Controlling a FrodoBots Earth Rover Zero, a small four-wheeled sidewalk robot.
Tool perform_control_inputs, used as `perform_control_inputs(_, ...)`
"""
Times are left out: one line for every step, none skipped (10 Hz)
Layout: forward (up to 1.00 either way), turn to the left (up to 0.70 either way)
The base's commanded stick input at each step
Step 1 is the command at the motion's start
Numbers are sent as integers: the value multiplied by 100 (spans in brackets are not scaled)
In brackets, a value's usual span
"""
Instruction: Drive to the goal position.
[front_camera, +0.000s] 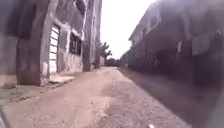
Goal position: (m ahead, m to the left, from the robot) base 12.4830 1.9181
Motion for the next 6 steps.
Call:
perform_control_inputs(60, -10)
perform_control_inputs(60, -1)
perform_control_inputs(60, 0)
perform_control_inputs(60, 0)
perform_control_inputs(60, 0)
perform_control_inputs(60, 0)
